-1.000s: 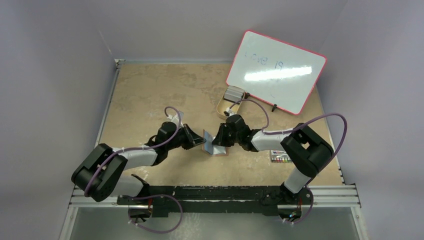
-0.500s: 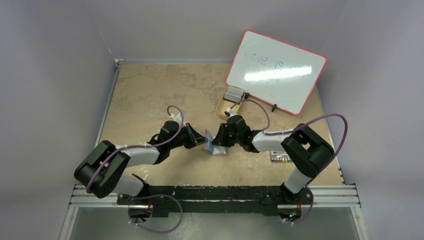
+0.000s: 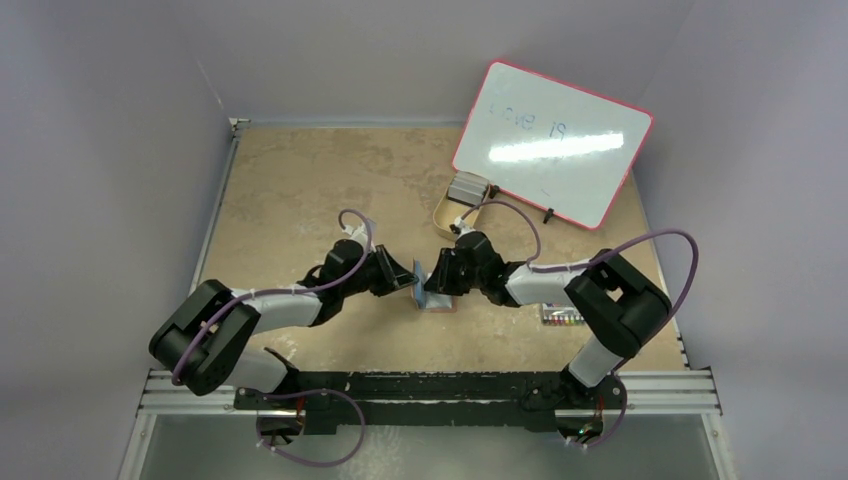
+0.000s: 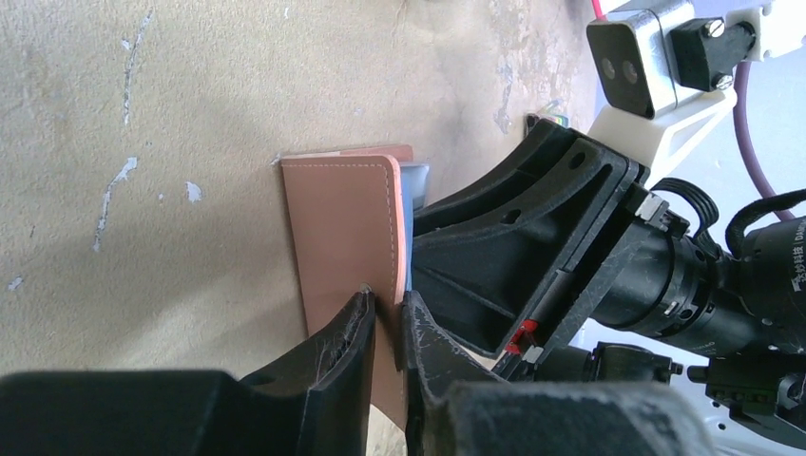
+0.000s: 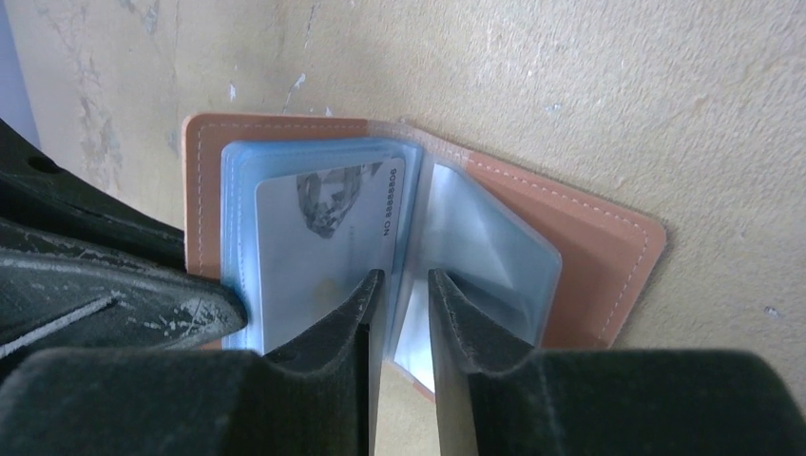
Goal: Put the credit cards into the card holder
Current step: Insert the credit card into the card holder.
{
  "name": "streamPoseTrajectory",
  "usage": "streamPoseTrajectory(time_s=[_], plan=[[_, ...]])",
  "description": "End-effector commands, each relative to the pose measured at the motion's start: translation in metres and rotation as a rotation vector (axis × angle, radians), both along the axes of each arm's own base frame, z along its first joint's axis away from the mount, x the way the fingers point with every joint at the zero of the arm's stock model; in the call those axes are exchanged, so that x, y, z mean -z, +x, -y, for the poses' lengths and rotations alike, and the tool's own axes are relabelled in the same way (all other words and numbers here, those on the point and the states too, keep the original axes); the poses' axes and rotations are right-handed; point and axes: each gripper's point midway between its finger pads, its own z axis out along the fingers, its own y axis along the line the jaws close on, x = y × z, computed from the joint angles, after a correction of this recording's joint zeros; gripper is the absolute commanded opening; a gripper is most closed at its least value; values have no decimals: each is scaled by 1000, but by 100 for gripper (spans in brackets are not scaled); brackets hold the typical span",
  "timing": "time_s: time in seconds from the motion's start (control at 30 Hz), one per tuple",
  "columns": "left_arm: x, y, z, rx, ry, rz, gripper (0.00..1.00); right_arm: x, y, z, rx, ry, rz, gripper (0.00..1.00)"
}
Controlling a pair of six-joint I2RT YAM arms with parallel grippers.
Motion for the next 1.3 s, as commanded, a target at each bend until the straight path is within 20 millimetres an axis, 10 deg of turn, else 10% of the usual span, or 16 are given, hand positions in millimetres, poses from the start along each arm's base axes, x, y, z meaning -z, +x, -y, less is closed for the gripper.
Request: streamPoseTrajectory(time_s=[0.0,0.33,0.53,0.97,1.27], plan=[[21,-2,-8,-1,88,-11,13,-12,-12,2,-21,15,-14,29],[11,-1,2,8,15,1,18,-12,-4,-2,-18,22,10,32],[-10,-2,13,34,-82,30,0,-4,-9,-1,-31,7,-12,29],[-15,-7,-25,-53,145,46,0,-5,2,3,4,-38,13,22],[-21,-11,-6,-4,22,42,12,-1,7,-6,-20,-30,11,21]])
